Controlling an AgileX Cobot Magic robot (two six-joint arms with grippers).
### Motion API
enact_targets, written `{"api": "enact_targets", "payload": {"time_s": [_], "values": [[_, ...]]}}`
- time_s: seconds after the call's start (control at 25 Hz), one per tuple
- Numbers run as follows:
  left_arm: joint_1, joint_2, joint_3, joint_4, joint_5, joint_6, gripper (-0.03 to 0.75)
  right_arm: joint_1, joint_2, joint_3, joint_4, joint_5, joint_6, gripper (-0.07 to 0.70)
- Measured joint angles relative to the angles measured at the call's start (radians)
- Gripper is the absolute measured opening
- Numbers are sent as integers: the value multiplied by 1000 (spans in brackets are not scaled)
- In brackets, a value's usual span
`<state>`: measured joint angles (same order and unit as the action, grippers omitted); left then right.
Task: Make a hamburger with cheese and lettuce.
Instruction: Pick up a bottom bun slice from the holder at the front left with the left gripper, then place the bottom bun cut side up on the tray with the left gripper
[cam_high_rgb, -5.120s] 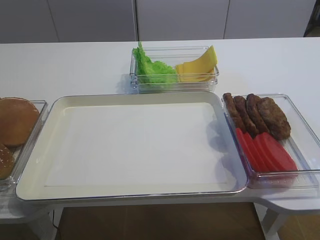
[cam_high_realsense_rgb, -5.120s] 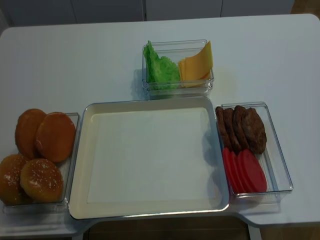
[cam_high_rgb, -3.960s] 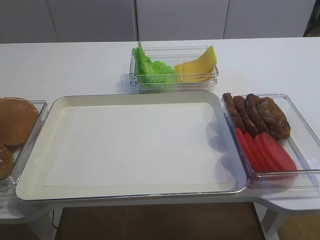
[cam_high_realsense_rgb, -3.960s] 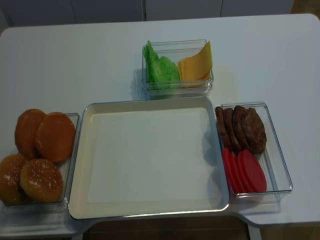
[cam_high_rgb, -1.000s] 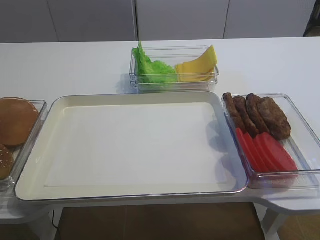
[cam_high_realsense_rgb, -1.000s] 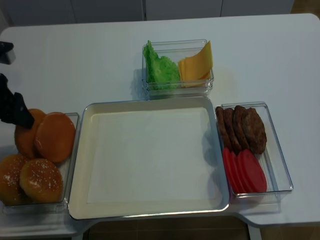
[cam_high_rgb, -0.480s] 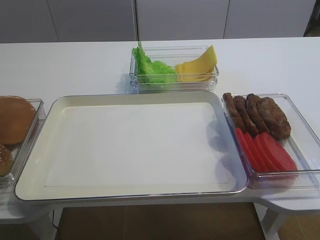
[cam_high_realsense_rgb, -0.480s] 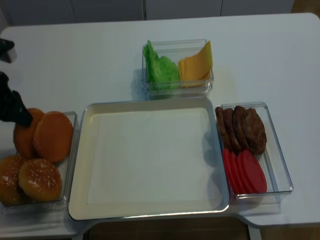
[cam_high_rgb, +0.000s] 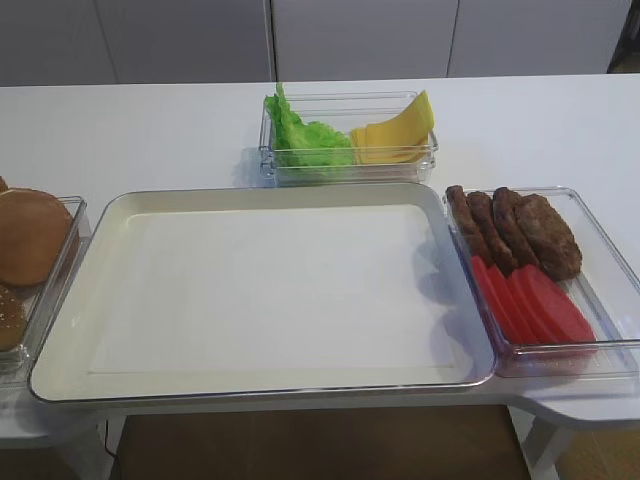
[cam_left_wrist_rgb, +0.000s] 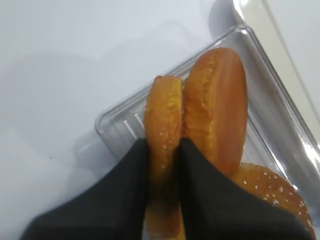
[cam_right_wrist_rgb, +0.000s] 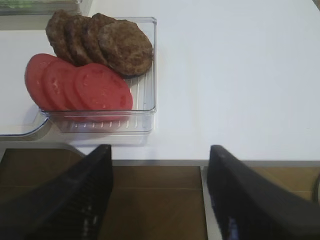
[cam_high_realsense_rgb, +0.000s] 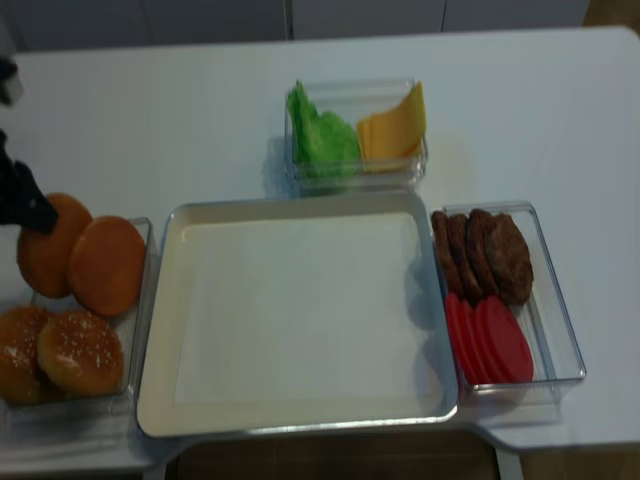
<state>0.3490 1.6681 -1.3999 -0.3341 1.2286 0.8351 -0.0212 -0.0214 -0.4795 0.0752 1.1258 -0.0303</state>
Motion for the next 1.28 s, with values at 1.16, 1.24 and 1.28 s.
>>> {"api": "enact_targets", "payload": {"time_s": [1.16,1.24,1.28], "values": [[-658,-199,-93,311,17,-486,121,0,0,0,0,0,0,449],[-735,-199,-93,392,18,-613,121,0,0,0,0,0,0,449],[-767,-199,-93,433,18,-671,121,0,0,0,0,0,0,449]]}}
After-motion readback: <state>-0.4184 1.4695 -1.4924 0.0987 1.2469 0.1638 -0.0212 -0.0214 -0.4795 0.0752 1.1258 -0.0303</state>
